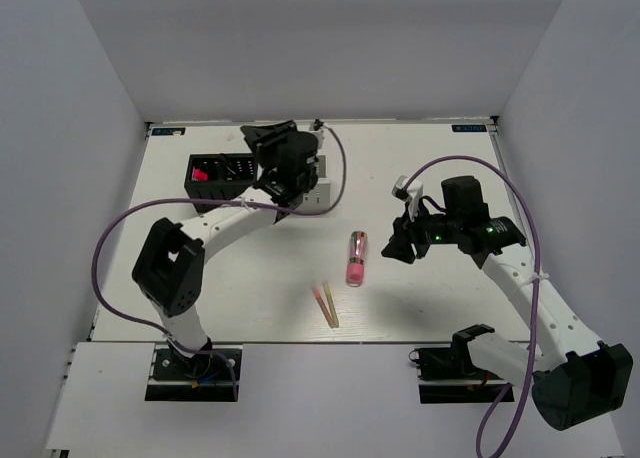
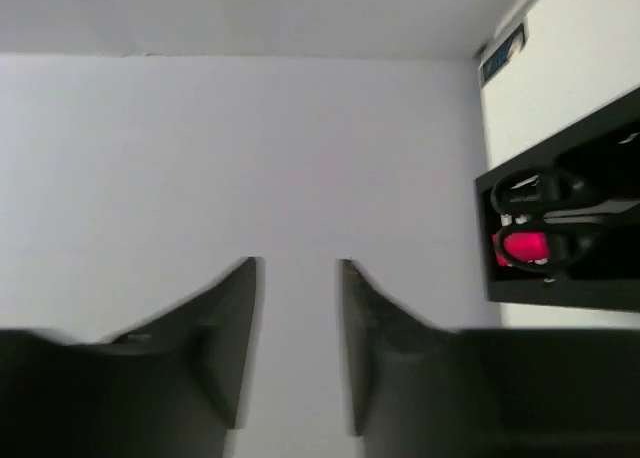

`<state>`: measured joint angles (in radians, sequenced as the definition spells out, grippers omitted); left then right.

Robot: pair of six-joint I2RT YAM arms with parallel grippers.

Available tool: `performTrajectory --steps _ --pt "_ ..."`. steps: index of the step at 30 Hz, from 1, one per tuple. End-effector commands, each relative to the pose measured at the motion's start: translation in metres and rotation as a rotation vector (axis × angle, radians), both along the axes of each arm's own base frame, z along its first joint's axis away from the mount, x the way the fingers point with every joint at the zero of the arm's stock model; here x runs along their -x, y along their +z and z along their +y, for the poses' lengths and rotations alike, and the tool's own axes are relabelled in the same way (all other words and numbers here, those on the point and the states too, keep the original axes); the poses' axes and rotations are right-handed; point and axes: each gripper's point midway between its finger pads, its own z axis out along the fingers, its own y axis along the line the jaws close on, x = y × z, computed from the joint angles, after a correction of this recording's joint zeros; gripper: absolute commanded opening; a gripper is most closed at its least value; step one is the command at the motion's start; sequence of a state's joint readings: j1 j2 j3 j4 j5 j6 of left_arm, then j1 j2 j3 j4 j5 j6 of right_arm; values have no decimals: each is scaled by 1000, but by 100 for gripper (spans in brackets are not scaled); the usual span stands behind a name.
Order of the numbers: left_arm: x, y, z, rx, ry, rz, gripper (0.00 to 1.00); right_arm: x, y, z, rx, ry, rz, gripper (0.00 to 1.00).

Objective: Sort the stationery into containers
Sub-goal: Pick up the stationery from the center of the board.

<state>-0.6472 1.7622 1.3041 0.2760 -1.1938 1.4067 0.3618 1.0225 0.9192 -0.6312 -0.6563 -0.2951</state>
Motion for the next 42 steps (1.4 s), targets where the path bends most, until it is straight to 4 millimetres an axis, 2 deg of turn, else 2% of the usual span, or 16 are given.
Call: performTrajectory --steps 1,2,3,5,8,9,11,13,16,18,19,23,25,27,33,42 --pt "50 65 -24 208 -17 -175 41 -4 6 -2 3 -8 -32 52" --pt "64 48 -26 266 6 -139 10 -6 5 -2 8 -17 -35 54" --pt "84 45 -54 324 -71 -128 1 -9 3 -4 24 -33 -37 54" --pt "113 -10 -60 481 -81 69 0 -13 1 -7 41 -56 -39 6" --pt "185 -64 -65 998 273 469 5 -28 -5 -18 102 -158 -32 0" --pt "199 -93 -74 1107 332 525 13 -32 -6 -21 118 -182 -36 7" --pt "228 -112 -71 1184 300 554 37 -49 -17 -37 211 -288 -30 90" --pt "252 -147 -98 1350 327 641 70 -52 -34 -45 283 -328 40 91" --pt "267 -155 -117 1541 292 654 70 -57 -33 -41 263 -345 60 89" --pt "268 -151 -125 1587 239 631 67 -57 -35 -37 239 -351 73 30" --pt "263 -149 -131 1606 214 609 48 -57 -36 -37 230 -378 90 0" --pt "258 -151 -152 1626 113 560 11 -65 -40 -41 222 -444 94 6" --pt "253 -148 -162 1655 70 539 24 -66 -41 -43 221 -454 92 69" --pt "249 -148 -178 1695 23 525 66 -74 -39 -50 219 -512 74 89" --pt "225 -152 -222 1754 -41 502 91 -83 -34 -64 208 -607 42 80" --pt "166 -165 -285 1721 -41 572 94 -83 -24 -70 156 -653 47 78"
